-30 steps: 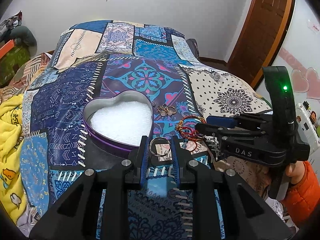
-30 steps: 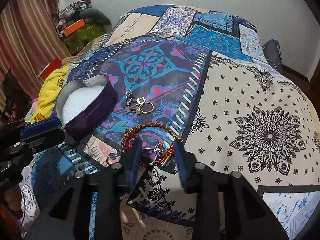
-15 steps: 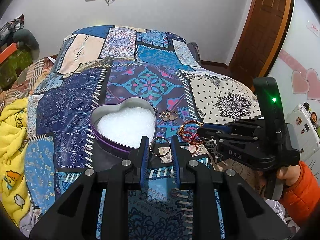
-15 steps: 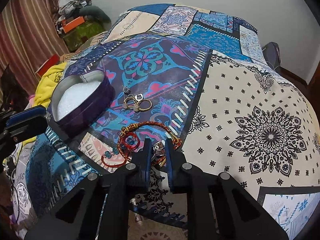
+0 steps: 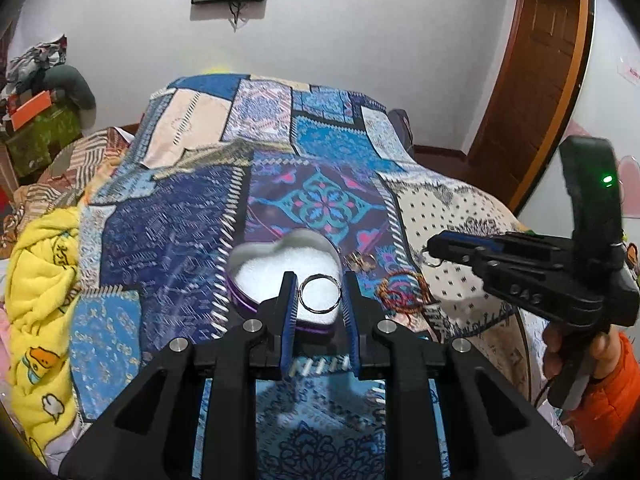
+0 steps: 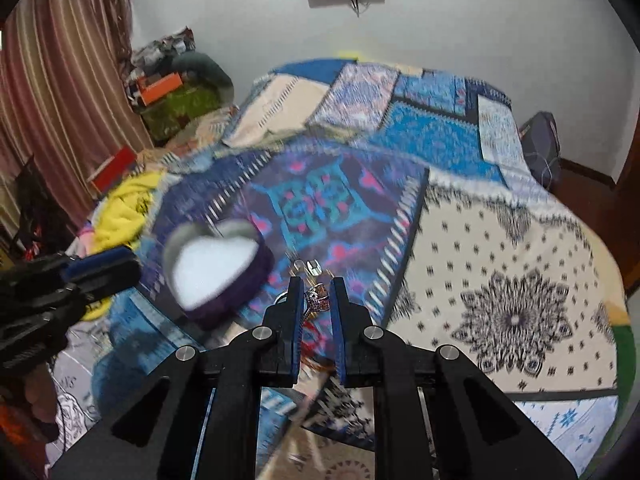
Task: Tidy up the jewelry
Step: 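Carry both rings into the heart tin while the right tool opens to release its ring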
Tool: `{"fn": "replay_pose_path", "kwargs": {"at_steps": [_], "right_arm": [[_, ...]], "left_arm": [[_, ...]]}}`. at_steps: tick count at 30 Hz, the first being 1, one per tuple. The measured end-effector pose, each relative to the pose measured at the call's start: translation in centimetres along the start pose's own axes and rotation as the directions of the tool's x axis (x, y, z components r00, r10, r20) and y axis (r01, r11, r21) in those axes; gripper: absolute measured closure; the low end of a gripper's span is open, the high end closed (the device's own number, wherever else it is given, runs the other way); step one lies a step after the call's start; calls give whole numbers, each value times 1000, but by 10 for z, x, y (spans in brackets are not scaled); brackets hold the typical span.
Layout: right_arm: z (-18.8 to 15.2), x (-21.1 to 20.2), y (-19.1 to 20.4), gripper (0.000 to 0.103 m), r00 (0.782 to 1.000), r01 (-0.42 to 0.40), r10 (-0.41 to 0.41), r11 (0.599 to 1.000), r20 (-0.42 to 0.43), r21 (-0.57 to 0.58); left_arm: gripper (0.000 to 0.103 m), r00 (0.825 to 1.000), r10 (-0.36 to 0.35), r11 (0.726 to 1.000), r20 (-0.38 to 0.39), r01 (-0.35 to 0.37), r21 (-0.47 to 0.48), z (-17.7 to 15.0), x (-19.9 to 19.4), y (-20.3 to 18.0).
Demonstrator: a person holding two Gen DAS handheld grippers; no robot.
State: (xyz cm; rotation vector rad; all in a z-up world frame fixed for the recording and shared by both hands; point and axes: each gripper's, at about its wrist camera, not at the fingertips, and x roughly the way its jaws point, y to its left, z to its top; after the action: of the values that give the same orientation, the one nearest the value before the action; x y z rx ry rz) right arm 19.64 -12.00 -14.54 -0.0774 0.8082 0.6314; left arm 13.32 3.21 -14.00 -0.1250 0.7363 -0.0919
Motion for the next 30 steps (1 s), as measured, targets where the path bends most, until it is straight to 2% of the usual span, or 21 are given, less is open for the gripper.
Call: {"fn": "replay_pose_path", "kwargs": {"at_steps": [6,12,20,30], "right_arm": [[18,-4,20,91,998,-40,41,999,56,-22],[28,9,35,91,995,-80,82,996,61,-40],[31,39,49,91,991,-132,133,989,2,-62],[23,68,56,91,987,-142,136,987,-85,-70]], "left_arm": [[82,999,27,1000,31,-27,-7,11,-2,13],[82,999,43,999,29,-43,-27,17,3,29],[82,999,40,999,-6,-40,-36,16,19,45],[82,998,8,1000,-66,-9,-16,9,48,49]]}}
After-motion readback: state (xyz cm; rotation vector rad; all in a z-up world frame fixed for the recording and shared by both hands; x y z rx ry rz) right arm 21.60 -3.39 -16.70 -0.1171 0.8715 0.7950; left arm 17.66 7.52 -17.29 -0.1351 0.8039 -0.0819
